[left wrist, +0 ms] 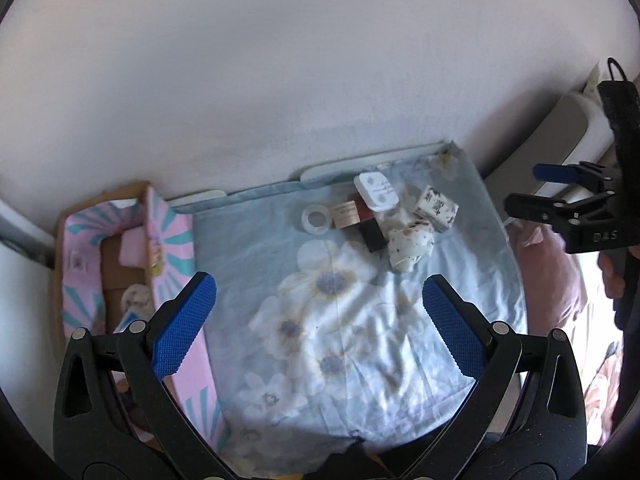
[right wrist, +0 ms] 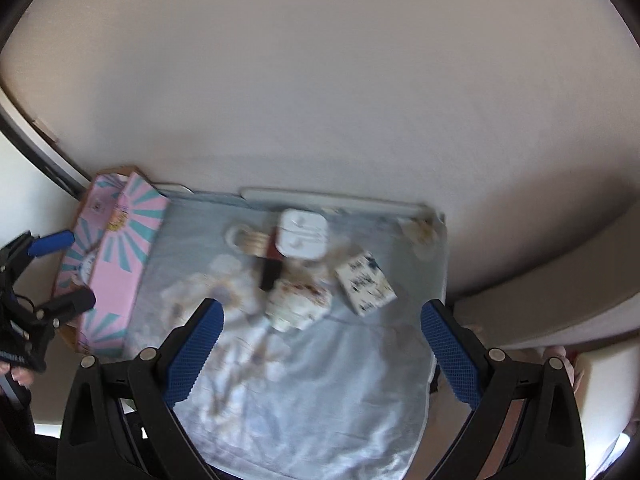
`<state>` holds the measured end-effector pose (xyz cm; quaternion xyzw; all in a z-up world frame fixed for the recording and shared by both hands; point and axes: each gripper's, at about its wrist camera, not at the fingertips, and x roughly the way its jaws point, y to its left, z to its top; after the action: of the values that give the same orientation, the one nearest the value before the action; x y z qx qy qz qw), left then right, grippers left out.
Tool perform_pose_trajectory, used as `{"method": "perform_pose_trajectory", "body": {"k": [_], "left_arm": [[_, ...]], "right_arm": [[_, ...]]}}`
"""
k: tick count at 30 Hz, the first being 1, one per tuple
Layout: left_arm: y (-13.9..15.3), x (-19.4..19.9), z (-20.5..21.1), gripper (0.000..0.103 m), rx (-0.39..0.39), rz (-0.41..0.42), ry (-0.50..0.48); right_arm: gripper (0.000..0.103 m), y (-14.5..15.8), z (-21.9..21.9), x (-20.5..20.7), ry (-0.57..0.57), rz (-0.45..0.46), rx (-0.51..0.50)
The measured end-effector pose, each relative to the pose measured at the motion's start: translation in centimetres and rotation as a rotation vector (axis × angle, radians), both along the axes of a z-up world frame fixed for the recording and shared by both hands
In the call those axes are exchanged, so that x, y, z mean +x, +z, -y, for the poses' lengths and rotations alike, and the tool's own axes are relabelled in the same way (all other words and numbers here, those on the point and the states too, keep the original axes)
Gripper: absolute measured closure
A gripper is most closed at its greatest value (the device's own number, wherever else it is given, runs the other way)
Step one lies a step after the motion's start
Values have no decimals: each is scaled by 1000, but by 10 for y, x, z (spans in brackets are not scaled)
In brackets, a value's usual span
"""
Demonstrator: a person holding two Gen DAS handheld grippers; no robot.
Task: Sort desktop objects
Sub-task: 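Move both tools back over the remaining bed items, then grasp the clear tape ring with the left tool while the right tool grasps the tissue pack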
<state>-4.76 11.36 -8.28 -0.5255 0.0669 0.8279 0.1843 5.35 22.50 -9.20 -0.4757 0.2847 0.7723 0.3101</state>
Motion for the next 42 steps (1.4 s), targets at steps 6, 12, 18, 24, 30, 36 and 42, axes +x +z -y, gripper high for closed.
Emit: {"method": "perform_pose_trajectory", "body": {"k": [6,12,18,24,30,36,42], "left_arm": [[-51,-26,-23,15,-75,-18,-45],[-115,-61,-34,31,-70,-4,-65],[-155,-75,-43,32,-118,-24,-123],[-169,-83,-42,34,-110,-28,-129],[-174,-86,-43,38,-93,-32,-134],[-172,-85,-40,58,-48,-26,-146],[-170,-80,-35,64,-36,-31,-175]], "right_arm": [[5,-33,-14,20,32,31,8],[17,-83,-31,9,141,98,27],[33,-128,-46,1,221,160,24],[33,-135,-48,-6,283,132,41],[33,-141,-50,-10,328,152,51],[49,-144,-48,-13,385,144,50],[61,-143,-43,-12,415,145,58]]}}
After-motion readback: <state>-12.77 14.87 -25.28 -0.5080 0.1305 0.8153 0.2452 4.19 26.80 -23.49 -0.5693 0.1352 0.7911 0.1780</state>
